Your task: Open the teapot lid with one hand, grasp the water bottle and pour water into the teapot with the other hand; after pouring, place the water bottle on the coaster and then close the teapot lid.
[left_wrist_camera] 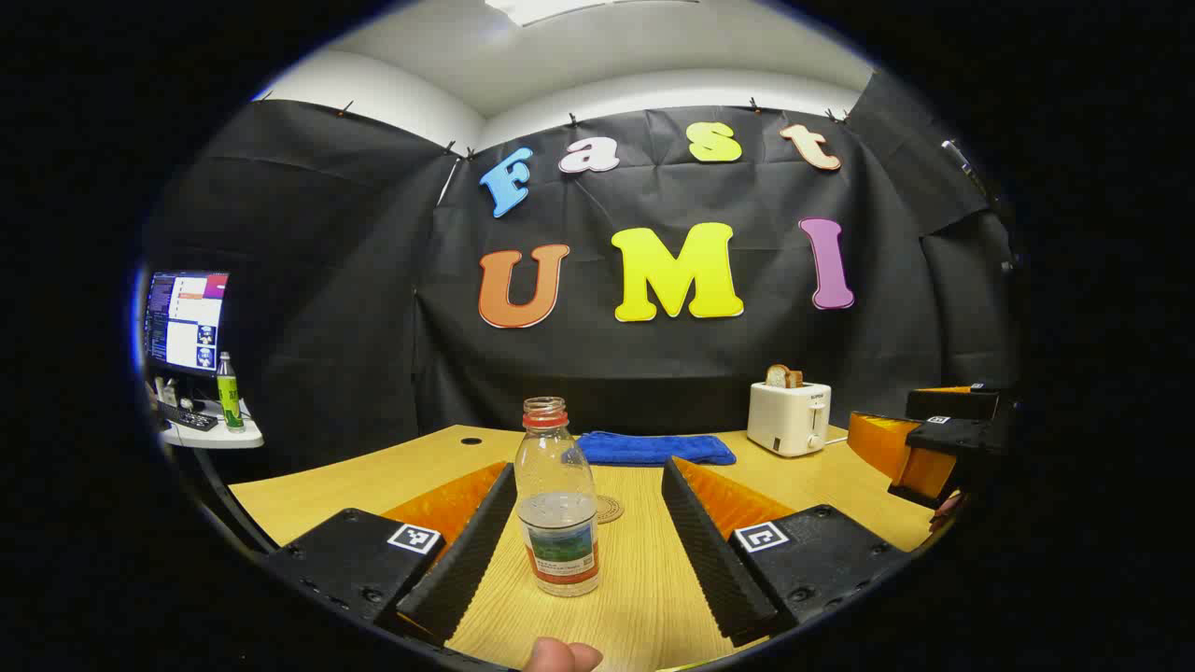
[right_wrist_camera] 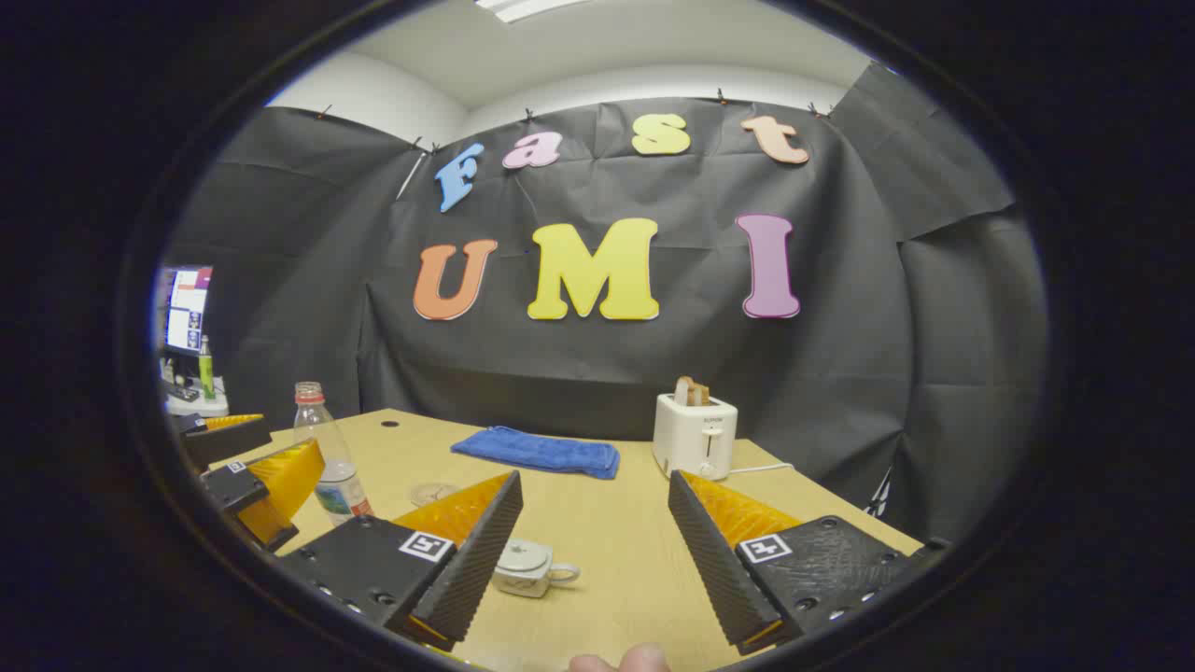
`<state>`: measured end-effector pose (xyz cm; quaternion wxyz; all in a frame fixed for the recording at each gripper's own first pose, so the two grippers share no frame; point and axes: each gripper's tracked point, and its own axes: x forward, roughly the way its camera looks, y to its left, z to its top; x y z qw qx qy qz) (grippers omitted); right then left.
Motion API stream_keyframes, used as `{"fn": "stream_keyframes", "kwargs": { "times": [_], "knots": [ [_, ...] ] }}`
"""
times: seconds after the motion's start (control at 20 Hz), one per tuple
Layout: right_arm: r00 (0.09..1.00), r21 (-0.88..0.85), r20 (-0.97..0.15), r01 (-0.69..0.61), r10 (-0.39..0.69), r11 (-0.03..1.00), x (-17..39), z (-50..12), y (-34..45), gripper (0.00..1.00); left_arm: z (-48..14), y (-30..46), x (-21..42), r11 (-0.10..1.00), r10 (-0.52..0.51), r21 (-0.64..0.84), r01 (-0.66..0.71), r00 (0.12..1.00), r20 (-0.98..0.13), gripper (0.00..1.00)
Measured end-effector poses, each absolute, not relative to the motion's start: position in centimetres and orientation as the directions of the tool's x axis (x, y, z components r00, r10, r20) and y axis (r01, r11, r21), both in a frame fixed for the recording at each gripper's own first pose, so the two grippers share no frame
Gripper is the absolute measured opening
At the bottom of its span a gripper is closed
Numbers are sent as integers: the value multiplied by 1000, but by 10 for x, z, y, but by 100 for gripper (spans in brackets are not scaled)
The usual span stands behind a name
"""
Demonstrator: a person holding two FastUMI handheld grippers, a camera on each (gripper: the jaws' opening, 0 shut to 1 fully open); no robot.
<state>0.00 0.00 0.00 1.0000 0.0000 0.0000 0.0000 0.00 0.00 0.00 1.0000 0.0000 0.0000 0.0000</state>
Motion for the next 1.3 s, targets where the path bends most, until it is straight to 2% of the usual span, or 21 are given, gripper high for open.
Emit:
{"fn": "stream_keyframes", "kwargs": {
  "times": [0.05, 0.35, 0.45, 0.6, 0.65, 0.8, 0.95, 1.3],
  "knots": [
    [1000, -1, -2, -3, 3, 1000, 0, 0, 1, 95, 0, 1, -1, 1000, 1, 0, -1, 1000, -2, 98],
    [1000, -10, -14, -20, 20, 1000, 2, -4, 10, 97, -3, 3, -4, 1000, -13, 9, 13, 1000, -20, 98],
    [1000, -11, -12, -22, 22, 1000, 2, -4, 12, 93, -4, 7, -4, 1000, -9, 4, 10, 1000, -25, 98],
    [1000, -21, -9, -22, 22, 1000, 4, -5, 14, 97, -6, 10, -5, 1000, -6, 3, 7, 999, -31, 98],
    [1000, -26, -12, -23, 22, 999, 5, -6, 15, 95, -7, 12, -6, 1000, -4, 4, 4, 999, -33, 98],
    [999, -32, -19, -34, 34, 999, 7, -11, 22, 97, -10, 16, -7, 1000, 0, -3, 0, 999, -40, 98],
    [998, -39, -53, -49, 47, 998, 12, -26, 28, 95, -11, 21, -8, 1000, 7, -5, -7, 999, -42, 98],
    [988, -50, -146, -52, 45, 997, 39, -67, 43, 97, -17, 33, -10, 1000, 28, 6, -27, 998, -62, 98]
  ]
}}
